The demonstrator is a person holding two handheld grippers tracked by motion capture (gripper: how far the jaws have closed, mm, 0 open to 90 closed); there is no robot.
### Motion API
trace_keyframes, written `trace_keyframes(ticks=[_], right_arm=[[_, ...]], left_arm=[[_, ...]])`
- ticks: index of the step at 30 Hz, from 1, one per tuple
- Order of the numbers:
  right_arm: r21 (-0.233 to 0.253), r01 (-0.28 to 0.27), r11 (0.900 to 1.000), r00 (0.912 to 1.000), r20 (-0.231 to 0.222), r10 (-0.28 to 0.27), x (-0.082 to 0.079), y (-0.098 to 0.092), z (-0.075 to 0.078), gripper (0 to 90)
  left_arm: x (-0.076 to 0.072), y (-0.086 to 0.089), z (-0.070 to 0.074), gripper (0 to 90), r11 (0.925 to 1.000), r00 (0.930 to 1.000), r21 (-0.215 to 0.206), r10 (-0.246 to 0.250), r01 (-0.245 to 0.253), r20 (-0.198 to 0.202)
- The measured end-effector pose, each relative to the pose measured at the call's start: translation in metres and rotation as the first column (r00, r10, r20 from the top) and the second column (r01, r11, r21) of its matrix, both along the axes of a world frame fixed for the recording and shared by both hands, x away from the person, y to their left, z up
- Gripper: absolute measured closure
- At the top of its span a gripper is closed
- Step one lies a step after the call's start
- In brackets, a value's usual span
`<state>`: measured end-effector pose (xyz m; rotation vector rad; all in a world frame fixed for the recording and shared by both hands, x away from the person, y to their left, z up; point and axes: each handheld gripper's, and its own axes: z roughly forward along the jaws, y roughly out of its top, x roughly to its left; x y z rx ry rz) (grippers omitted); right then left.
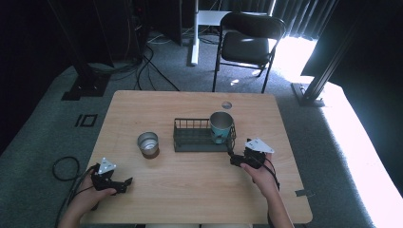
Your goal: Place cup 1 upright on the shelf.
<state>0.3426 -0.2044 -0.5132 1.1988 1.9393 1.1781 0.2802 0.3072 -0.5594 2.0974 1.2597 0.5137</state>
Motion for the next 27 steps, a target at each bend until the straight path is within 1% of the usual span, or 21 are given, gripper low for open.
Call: trace_keyframes(ticks=[8, 11, 13, 17, 19, 23, 27], right_arm=[[0.001, 0.023, 1.000, 0.9996, -0.016, -0.023, -0.006, -0.011, -0.009, 11.0], [-0.001, 0.034, 0.999, 0.9989, -0.033, -0.034, -0.010, -0.016, -0.015, 11.0], [-0.019, 0.040, 0.999, 0.9987, -0.031, -0.041, -0.011, -0.020, -0.017, 11.0], [-0.017, 0.056, 0.998, 0.9977, -0.037, -0.057, -0.014, -0.025, -0.019, 11.0], [-0.012, 0.063, 0.998, 0.9969, -0.046, -0.063, -0.015, -0.029, -0.021, 11.0], [-0.018, 0.069, 0.997, 0.9952, -0.067, -0.070, -0.019, -0.034, -0.026, 11.0], [-0.020, 0.073, 0.997, 0.9944, -0.075, -0.075, -0.023, -0.038, -0.029, 11.0]], left_arm=[[0.000, 0.000, 0.000, 0.9, 1.0000, 1.0000, 0.000, 0.000, 0.000, 0.000], [0.000, 0.000, 0.000, 0.9, 1.0000, 1.0000, 0.000, 0.000, 0.000, 0.000], [0.000, 0.000, 0.000, 0.9, 1.0000, 1.0000, 0.000, 0.000, 0.000, 0.000], [0.000, 0.000, 0.000, 0.9, 1.0000, 1.0000, 0.000, 0.000, 0.000, 0.000], [0.000, 0.000, 0.000, 0.9, 1.0000, 1.0000, 0.000, 0.000, 0.000, 0.000], [0.000, 0.000, 0.000, 0.9, 1.0000, 1.0000, 0.000, 0.000, 0.000, 0.000], [0.000, 0.000, 0.000, 0.9, 1.0000, 1.0000, 0.000, 0.000, 0.000, 0.000]])
